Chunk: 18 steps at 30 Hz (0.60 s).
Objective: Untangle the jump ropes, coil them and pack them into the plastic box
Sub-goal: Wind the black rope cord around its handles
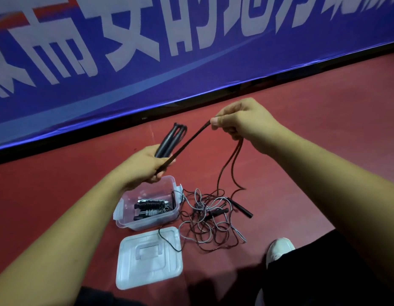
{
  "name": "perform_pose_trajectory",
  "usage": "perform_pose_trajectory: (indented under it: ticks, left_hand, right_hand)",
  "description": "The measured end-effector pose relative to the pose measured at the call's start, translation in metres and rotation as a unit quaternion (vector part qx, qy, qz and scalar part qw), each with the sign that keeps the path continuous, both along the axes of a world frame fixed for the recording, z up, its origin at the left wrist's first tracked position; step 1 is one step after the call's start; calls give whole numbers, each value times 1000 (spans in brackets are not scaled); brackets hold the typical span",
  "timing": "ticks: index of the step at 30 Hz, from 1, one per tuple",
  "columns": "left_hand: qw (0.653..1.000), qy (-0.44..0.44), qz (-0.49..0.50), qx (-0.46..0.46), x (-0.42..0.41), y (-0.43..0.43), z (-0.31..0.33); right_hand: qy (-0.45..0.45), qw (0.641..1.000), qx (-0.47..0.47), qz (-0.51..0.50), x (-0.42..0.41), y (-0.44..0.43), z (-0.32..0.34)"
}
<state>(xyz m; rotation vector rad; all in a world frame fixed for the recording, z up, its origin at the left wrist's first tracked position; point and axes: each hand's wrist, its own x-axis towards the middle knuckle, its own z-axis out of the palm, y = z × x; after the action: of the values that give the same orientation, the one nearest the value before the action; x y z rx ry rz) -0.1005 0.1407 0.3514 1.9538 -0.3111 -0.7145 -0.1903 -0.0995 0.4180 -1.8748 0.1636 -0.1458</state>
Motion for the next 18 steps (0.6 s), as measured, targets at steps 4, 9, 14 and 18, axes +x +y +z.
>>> perform_pose_trajectory:
  ticks: [4,9,14,18]
  left_hand:
    - [990,70,-27,-119,-6,0,5]
    - [990,-17,-131,-40,-10,3,10]
    - [946,-118,-235,188,-21,-7,-1]
    - [910,-149,-329,203,-41,-17,7]
  right_hand:
    - [7,999,-23,-31,4,-8,-2]
    - [6,996,-83,-25,6,-17,-4]
    - [-57,961,-270,22,4,-8,1]
    - [-80,955,-287,11,6,-10,-5]
